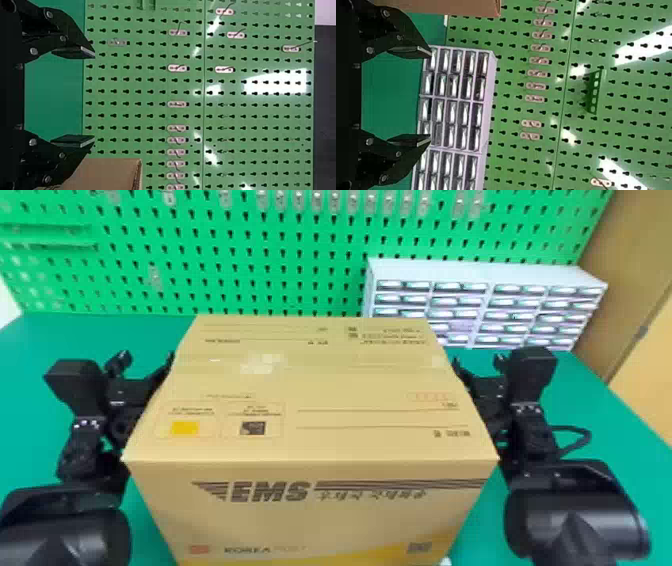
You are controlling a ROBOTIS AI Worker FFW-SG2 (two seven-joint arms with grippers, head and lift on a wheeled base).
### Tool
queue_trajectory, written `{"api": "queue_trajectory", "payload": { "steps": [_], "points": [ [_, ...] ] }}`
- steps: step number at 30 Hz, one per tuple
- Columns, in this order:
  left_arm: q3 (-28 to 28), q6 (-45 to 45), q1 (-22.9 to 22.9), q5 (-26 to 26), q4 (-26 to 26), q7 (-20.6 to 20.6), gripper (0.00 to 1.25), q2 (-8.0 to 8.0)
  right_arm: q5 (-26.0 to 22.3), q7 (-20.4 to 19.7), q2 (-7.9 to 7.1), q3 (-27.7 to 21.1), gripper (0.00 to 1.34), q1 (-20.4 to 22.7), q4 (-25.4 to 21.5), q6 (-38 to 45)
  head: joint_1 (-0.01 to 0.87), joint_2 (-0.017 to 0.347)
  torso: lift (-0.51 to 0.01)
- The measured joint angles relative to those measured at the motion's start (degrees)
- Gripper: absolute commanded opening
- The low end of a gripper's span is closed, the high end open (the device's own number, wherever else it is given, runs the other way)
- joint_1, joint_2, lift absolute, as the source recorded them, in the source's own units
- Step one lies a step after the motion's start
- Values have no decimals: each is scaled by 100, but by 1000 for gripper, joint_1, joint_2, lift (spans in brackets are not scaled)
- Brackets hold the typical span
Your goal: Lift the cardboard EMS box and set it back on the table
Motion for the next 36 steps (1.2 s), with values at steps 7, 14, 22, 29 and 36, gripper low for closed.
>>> {"api": "queue_trajectory", "payload": {
  "steps": [7,14,22,29,36],
  "points": [
    [38,-58,-1,1,55,-36,753,3,1,0,-2,0,825,14,15,-1,678,-14,-98],
    [251,-93,-2,-64,56,-80,753,2,19,3,-22,-178,825,44,-5,-5,678,-14,-98],
    [702,-149,4,-164,-41,-266,753,3,49,1,-152,-642,825,136,-112,-35,678,-14,-98],
    [1047,-150,97,-252,-244,-322,753,3,156,1,-239,-1156,825,257,-315,-36,678,-14,-98],
    [1242,-150,152,-285,-373,-352,753,3,219,1,-223,-1638,830,423,-486,-59,678,-14,-98]
  ]
}}
